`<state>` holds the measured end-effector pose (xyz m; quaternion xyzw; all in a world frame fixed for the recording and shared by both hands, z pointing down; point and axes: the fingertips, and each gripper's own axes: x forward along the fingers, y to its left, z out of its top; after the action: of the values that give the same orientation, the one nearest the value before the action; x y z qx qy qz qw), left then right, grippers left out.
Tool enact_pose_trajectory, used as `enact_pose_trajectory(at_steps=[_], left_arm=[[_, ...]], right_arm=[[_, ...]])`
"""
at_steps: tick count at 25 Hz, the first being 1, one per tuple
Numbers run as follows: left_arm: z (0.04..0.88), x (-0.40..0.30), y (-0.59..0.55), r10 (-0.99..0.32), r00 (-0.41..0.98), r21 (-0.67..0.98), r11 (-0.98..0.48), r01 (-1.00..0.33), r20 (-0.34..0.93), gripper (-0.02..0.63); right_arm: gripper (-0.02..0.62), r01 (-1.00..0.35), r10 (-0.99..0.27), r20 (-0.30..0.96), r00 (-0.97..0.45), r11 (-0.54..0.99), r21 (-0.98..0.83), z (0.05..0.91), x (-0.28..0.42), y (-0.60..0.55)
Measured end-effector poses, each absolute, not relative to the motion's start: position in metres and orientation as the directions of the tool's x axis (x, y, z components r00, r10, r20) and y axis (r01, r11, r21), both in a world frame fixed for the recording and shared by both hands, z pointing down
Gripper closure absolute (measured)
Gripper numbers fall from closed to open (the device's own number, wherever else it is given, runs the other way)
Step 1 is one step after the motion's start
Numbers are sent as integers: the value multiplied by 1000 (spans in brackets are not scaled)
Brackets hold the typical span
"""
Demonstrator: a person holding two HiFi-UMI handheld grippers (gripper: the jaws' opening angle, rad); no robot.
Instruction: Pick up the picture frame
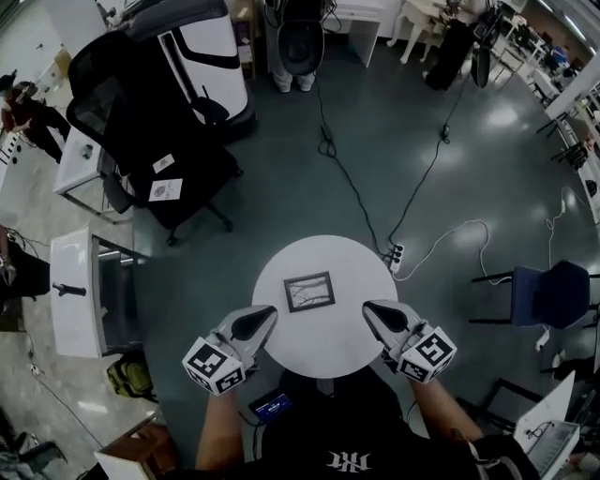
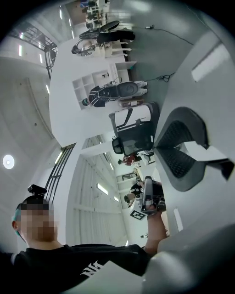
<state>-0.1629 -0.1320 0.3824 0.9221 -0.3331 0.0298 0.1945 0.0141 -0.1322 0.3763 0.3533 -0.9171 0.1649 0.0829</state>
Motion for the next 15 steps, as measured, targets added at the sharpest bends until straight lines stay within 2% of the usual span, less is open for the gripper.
enact_pose_trajectory(at_steps=[3, 6, 10, 15], left_arm=[[408, -164, -142, -647, 726, 390, -621, -680, 235, 595], [439, -167, -155, -678, 678, 429, -543, -722, 283, 591], [493, -168, -180, -689, 637, 448, -476, -757, 345, 553], [565, -174, -194, -667, 608, 478, -403, -781, 431, 532]], right_arm=[[593, -667, -593, 309, -744, 690, -282, 406, 28, -142], [551, -651, -560, 339, -756, 694, -307, 440, 32, -158], [547, -642, -532, 368, -763, 689, -335, 492, 35, -188], [506, -626, -470, 424, -774, 671, -397, 562, 19, -206]])
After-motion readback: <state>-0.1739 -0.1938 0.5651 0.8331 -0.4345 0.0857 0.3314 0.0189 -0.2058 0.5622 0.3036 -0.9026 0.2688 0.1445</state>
